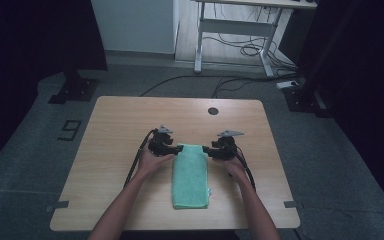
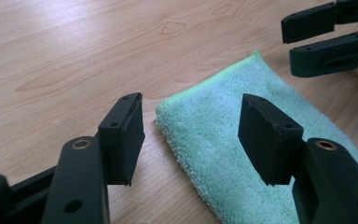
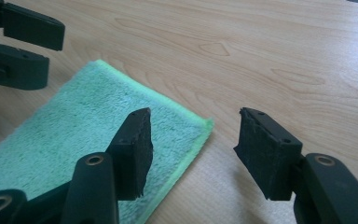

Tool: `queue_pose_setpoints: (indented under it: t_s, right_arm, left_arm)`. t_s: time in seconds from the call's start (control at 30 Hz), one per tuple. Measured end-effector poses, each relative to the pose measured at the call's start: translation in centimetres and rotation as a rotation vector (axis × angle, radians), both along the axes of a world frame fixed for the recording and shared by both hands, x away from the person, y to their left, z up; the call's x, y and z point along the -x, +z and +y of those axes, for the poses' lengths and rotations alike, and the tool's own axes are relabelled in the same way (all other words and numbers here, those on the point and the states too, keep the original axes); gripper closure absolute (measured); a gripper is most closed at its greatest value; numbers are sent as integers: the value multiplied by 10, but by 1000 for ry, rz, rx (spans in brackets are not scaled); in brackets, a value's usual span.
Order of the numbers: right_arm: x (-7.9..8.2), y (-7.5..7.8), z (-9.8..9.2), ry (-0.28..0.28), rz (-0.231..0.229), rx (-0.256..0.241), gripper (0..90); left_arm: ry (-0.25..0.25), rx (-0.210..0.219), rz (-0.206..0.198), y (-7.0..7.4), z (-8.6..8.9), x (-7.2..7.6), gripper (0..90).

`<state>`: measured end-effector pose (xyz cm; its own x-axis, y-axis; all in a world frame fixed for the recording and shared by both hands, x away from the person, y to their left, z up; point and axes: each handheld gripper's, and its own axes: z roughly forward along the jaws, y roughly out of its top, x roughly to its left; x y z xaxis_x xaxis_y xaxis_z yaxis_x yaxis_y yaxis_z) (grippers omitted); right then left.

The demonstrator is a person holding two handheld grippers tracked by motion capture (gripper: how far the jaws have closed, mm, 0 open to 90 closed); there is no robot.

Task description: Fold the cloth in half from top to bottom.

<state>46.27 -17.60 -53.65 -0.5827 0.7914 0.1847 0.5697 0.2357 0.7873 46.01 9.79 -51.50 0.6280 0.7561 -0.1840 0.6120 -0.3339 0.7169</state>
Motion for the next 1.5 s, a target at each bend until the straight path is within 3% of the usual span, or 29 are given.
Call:
queue_pose_setpoints:
  t_s: [0.47, 0.67, 0.83, 0.97, 1.07, 1.27, 1.4, 1.5]
  right_arm:
    - [-16, -15, 12, -4, 32, 17, 453]
    - [-14, -15, 19, 18, 1, 70, 460]
    - [-15, -15, 21, 14, 2, 72, 476]
    - [-17, -15, 20, 9, -5, 67, 496]
    - [-16, -16, 22, 8, -18, 82, 508]
    - [-14, -16, 22, 22, -18, 77, 598]
    - [-14, -15, 23, 26, -15, 80, 684]
    - [-15, -16, 20, 13, -3, 56, 743]
  left_arm:
    - [21, -50, 29, -18, -5, -15, 434]
    - [32, -48, 42, -22, -4, -18, 447]
    - [29, -64, 41, -23, -5, -19, 470]
    - [24, -74, 31, -24, -6, -20, 530]
    - [-11, -92, 17, -24, -9, -18, 625]
    - [-29, -61, 37, -25, -10, -18, 758]
    - [-27, -49, 49, -25, -10, -18, 799]
    - [-28, -44, 48, -26, -10, -18, 822]
